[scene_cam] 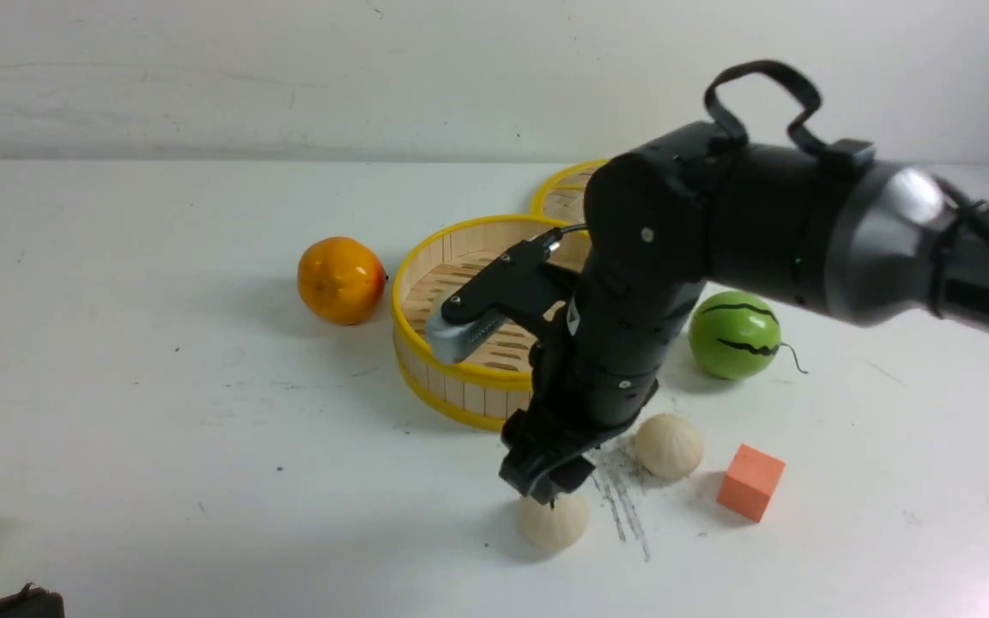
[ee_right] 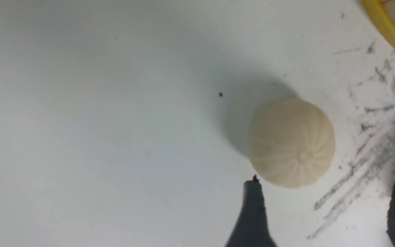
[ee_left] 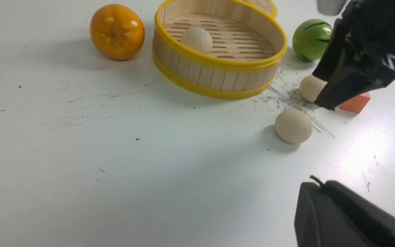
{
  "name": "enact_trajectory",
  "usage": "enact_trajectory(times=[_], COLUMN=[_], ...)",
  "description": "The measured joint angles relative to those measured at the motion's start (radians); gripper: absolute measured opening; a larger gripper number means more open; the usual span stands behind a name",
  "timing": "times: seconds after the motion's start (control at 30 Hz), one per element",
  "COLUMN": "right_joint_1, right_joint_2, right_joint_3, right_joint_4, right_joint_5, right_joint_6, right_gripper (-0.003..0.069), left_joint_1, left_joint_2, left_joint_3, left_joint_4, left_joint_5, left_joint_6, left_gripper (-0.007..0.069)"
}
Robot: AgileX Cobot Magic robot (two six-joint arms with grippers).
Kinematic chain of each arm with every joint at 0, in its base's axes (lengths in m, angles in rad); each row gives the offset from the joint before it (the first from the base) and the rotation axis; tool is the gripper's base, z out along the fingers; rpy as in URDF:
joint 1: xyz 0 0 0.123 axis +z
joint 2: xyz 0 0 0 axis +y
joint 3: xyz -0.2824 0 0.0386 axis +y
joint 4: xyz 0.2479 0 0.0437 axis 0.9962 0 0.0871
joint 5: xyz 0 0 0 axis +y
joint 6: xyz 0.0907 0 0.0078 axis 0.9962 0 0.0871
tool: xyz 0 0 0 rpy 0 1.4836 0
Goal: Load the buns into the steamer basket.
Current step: Use the right arm to grab a steamed stuffed bun, then use the right arm to put the steamed stuffed bun into the steamer
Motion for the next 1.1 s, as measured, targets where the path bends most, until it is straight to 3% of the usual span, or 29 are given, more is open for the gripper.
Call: enact_trajectory(times=[0.17, 0.3, 0.4, 0.6, 0.83, 1.1], right_joint_1=[0.000, 0.000, 0.000, 0.000, -0.012, -0.092], right_joint_2=[0.065, 0.125, 0.141, 0.125, 0.107, 0.199], right_joint_3=[0.000, 0.000, 0.000, -0.089, -0.361, -0.473], right_joint_4=[0.002, -0.002, -0.018, -0.073, -0.125, -0.192], right_joint_5=[-0.043, -0.051, -0.053, 0.005, 0.020, -0.124], right_joint_6=[0.002, 0.002, 0.002, 0.009, 0.043, 0.226], right_gripper=[0.0520, 0.0444, 0.0337, 0.0027, 0.0020, 0.0022], left_joint_1=[0.000, 0.000, 0.000, 0.000, 0.000, 0.000], left_joint_2=[0.000, 0.000, 0.000, 0.000, 0.000, 0.000], left_joint_3=[0.000, 0.000, 0.000, 0.000, 0.000, 0.000], left_joint_4=[0.000, 0.001, 0.001, 0.004, 0.005, 0.014], left_joint_5=[0.000, 0.000, 0.000, 0.000, 0.000, 0.024], left_joint_6=[0.000, 0.000, 0.000, 0.000, 0.001, 0.001], left_gripper=[-0.0011, -0.0011, -0.0011, -0.0006, 0.0000, 0.0004])
